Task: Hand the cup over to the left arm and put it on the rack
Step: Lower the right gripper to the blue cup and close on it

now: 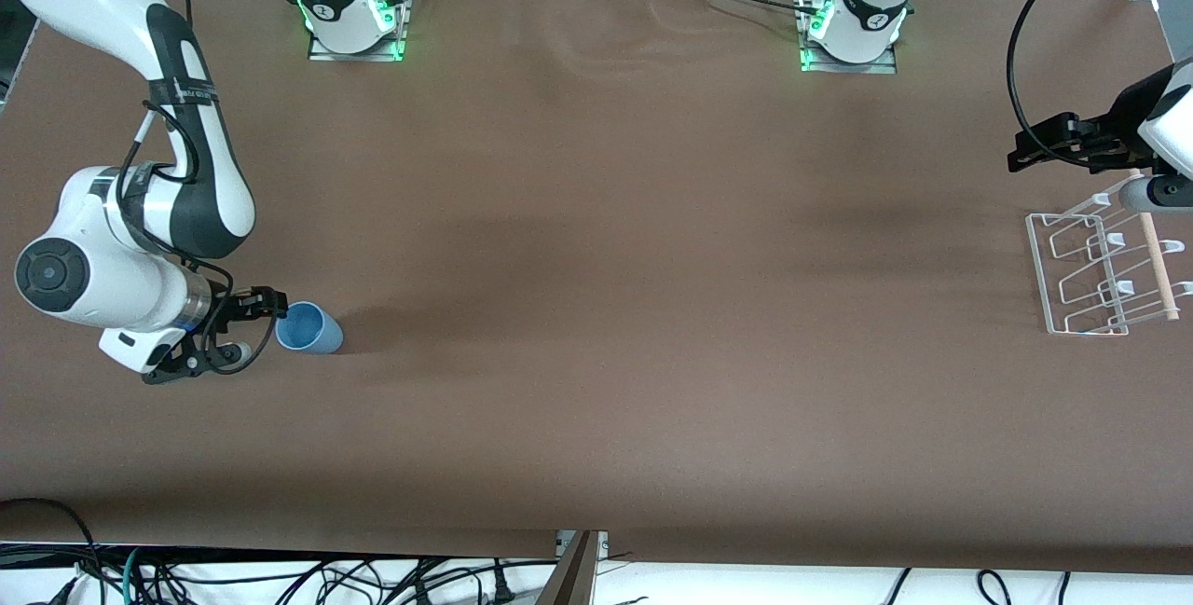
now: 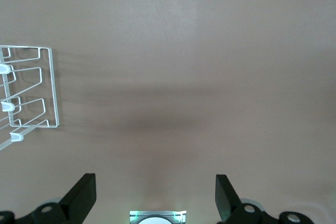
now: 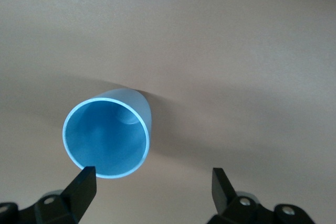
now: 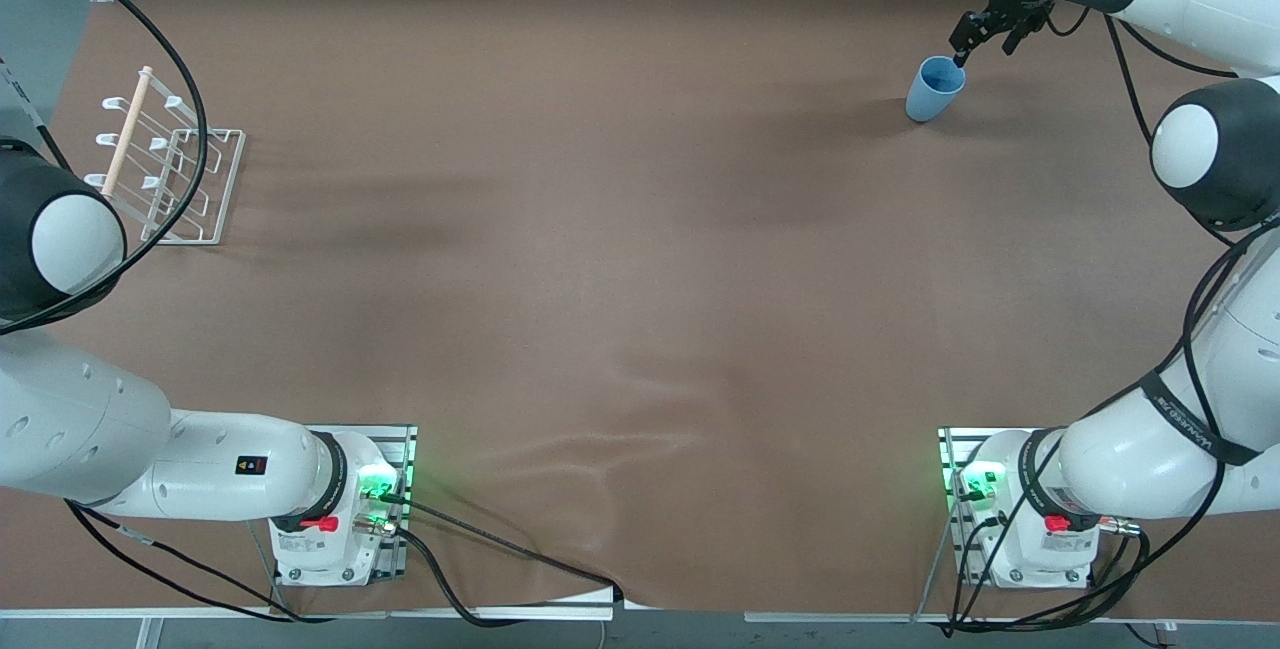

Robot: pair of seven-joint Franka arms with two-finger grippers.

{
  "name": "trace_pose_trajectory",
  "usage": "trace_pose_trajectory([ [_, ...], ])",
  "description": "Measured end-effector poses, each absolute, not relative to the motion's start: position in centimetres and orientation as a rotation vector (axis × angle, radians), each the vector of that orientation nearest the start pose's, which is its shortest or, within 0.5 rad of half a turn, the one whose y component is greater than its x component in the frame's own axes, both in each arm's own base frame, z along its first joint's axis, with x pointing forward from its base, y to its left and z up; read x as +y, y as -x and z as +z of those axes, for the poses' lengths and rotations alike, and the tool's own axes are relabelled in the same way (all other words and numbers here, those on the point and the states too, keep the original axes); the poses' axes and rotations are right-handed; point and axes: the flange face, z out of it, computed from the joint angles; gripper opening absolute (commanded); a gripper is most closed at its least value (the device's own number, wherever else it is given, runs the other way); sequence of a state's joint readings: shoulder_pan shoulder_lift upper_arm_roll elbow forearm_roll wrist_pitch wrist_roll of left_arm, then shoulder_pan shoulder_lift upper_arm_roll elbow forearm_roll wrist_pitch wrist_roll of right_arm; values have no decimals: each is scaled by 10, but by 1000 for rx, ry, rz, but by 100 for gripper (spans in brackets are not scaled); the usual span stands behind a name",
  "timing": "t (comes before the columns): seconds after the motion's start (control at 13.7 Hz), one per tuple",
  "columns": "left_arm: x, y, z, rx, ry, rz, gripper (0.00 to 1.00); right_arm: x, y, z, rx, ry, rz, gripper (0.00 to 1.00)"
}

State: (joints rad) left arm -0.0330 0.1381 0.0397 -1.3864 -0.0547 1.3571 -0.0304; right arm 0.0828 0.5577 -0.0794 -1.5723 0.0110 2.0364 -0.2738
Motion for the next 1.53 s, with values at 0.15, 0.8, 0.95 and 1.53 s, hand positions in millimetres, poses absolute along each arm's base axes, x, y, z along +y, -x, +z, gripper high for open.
trace_pose_trajectory([
  [0.15,-5,-574,615,-47,3177,267,100,11,-683,307,-445,3127,146,95],
  [0.8,-5,-574,615,-47,3177,267,100,11,-684,272,-449,3131,119,82],
  [0.95,-5,-574,615,-47,3177,268,100,12,-684,272,-451,3130,115,74],
  [1.53,-6,-574,615,-43,3178,268,100,13,-683,266,-449,3126,129,48],
])
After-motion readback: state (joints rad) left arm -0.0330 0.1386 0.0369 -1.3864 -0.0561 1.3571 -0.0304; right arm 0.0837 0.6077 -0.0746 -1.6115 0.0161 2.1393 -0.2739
